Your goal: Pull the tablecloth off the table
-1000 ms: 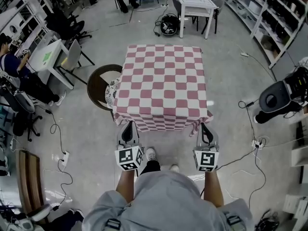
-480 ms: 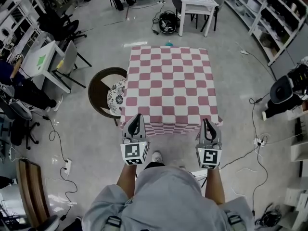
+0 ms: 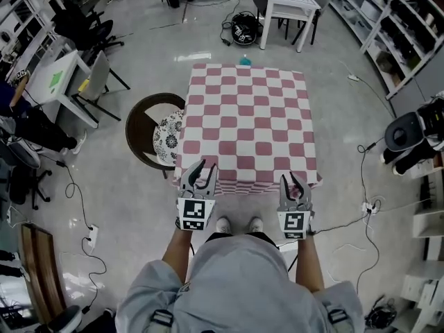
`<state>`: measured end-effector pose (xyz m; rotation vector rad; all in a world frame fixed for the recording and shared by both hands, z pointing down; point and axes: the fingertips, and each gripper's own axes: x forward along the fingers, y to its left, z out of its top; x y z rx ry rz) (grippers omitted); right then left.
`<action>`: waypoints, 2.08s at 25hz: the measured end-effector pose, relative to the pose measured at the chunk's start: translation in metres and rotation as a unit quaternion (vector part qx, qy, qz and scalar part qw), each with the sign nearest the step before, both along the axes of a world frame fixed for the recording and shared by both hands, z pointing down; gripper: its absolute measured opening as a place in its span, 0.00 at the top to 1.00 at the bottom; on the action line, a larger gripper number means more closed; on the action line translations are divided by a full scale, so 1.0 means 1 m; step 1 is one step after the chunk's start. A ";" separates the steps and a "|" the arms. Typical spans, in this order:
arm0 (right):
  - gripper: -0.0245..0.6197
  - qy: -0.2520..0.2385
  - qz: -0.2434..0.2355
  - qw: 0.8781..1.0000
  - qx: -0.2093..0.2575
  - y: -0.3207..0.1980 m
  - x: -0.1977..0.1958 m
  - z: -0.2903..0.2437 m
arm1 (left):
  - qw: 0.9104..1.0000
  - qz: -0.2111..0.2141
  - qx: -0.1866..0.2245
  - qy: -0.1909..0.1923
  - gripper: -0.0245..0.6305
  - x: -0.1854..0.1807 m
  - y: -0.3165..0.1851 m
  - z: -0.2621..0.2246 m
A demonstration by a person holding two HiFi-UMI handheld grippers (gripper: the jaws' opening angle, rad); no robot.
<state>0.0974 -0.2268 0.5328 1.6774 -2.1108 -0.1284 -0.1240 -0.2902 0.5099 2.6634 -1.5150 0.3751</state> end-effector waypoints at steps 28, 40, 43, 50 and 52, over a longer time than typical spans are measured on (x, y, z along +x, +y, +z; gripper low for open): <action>0.75 0.207 -0.212 0.937 -0.185 -0.030 -0.027 0.169 | 0.870 0.233 -0.013 -0.434 0.68 0.063 0.014 0.186; 0.73 0.245 -0.237 0.907 -0.246 -0.027 -0.032 0.233 | 0.842 0.252 -0.081 -0.470 0.65 0.057 0.013 0.254; 0.73 0.250 -0.231 0.905 -0.255 -0.026 -0.029 0.243 | 0.836 0.255 -0.092 -0.477 0.65 0.056 0.012 0.266; 0.73 0.275 -0.211 0.894 -0.283 -0.026 -0.015 0.274 | 0.822 0.256 -0.093 -0.499 0.65 0.057 0.007 0.294; 0.73 0.284 -0.210 0.888 -0.293 -0.024 -0.013 0.283 | 0.818 0.259 -0.097 -0.504 0.65 0.058 0.006 0.302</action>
